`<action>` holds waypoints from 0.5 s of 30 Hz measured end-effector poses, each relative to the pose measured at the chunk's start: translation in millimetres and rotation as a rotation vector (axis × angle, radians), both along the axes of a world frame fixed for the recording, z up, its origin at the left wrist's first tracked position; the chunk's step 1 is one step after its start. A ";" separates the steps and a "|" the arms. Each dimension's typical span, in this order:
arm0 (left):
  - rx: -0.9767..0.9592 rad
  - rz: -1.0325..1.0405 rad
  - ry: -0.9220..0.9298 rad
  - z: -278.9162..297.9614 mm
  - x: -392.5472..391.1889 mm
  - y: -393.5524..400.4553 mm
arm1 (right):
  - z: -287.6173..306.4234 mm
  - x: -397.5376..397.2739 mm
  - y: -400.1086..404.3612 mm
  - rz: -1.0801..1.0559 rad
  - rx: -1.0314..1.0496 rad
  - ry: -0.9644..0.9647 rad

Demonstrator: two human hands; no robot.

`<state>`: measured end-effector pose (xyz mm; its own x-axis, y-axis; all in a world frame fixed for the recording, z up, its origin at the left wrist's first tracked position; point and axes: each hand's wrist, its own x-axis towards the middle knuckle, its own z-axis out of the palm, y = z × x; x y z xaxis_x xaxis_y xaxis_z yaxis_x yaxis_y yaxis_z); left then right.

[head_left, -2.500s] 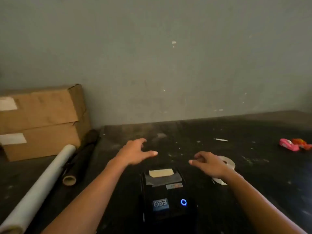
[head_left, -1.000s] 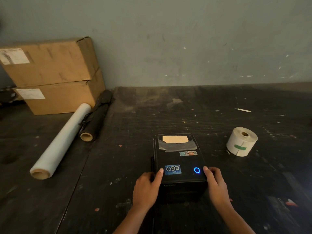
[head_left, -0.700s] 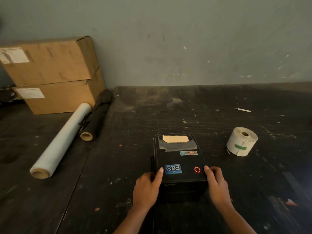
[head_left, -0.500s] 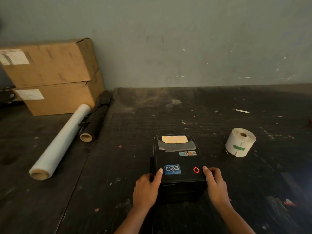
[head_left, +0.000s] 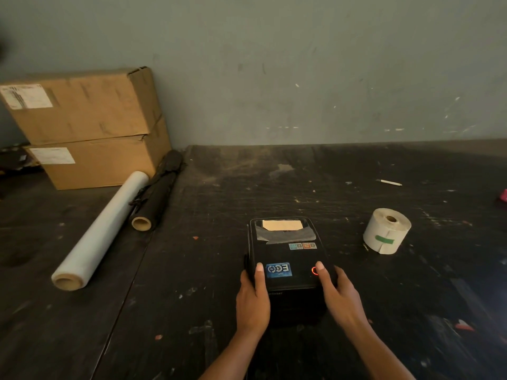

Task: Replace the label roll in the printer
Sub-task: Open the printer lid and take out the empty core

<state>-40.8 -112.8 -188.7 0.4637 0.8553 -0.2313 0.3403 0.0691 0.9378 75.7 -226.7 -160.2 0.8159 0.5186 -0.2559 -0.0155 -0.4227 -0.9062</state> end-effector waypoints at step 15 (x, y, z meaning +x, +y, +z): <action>0.058 -0.046 -0.043 65.4 25.2 39.1 | 59.3 22.5 21.3 0.076 0.044 -0.047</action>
